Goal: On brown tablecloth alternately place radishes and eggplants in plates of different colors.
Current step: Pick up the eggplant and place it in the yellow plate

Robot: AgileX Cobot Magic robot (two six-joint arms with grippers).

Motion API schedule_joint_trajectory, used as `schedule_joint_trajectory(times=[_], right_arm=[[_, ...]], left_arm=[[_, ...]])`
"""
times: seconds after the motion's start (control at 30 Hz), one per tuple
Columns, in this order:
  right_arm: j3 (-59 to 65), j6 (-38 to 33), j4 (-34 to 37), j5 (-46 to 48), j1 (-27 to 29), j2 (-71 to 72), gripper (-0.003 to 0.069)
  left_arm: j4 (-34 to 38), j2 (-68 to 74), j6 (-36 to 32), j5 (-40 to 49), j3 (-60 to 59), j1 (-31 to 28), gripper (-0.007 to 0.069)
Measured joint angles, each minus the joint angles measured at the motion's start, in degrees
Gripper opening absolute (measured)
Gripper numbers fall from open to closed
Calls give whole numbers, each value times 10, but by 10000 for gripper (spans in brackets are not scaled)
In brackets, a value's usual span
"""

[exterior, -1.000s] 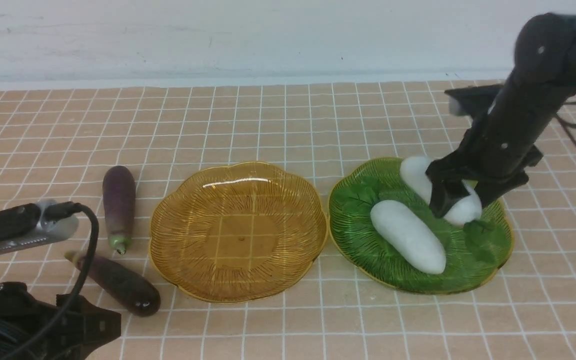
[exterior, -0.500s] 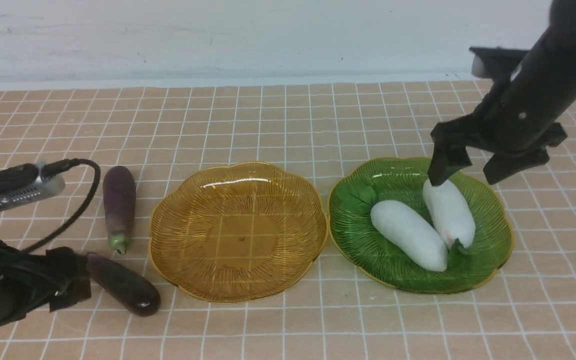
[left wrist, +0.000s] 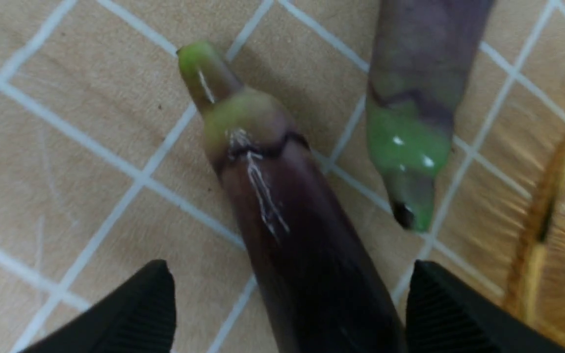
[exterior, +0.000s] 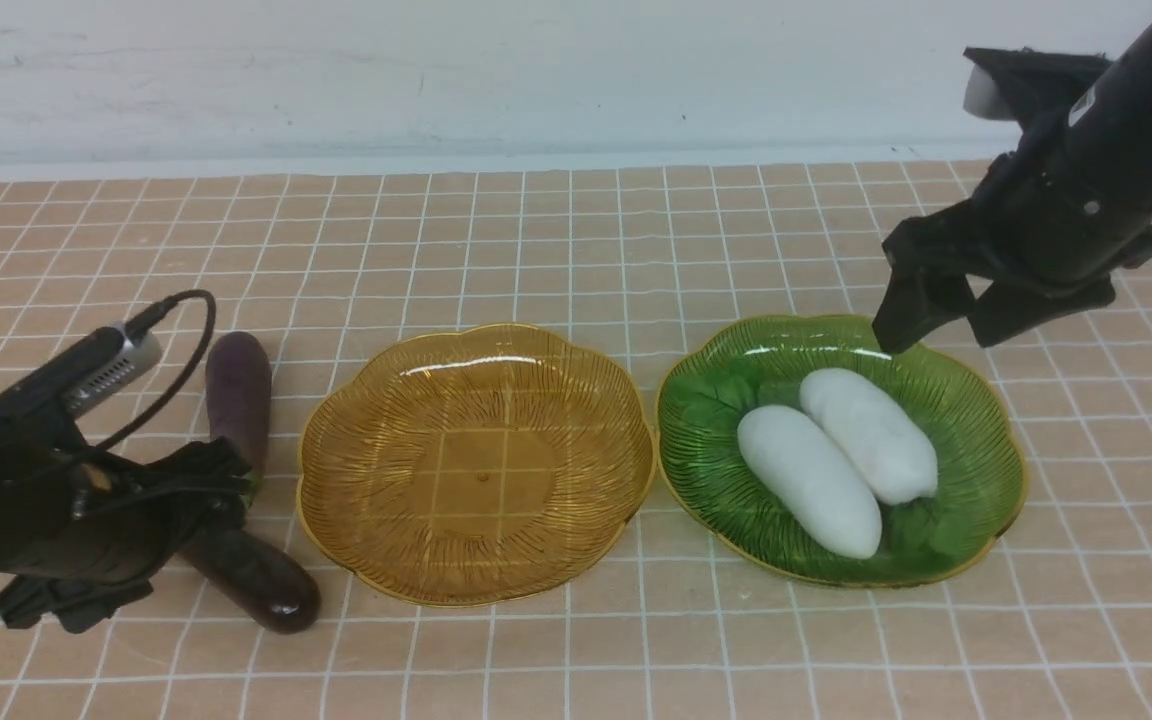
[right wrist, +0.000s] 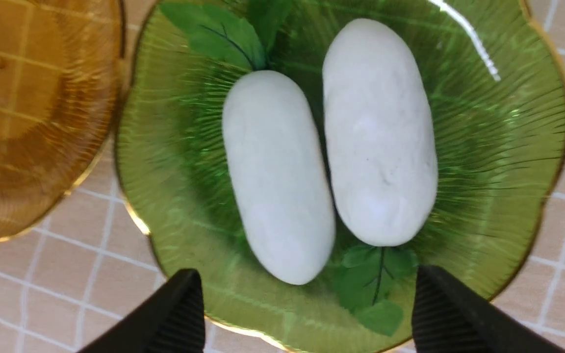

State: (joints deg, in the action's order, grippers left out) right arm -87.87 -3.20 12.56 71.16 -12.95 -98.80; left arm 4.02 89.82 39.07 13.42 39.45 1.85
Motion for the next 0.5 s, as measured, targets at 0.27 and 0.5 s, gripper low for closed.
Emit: schedule_joint_trajectory(times=[0.27,0.5], right_arm=[[0,-1,-13,1,0,-8,515],[0,-1,-14,1,0,-8,515]], left_arm=[[-2,47,-2,-10,13,0,358],[15,-26,-92,132,89,8,235]])
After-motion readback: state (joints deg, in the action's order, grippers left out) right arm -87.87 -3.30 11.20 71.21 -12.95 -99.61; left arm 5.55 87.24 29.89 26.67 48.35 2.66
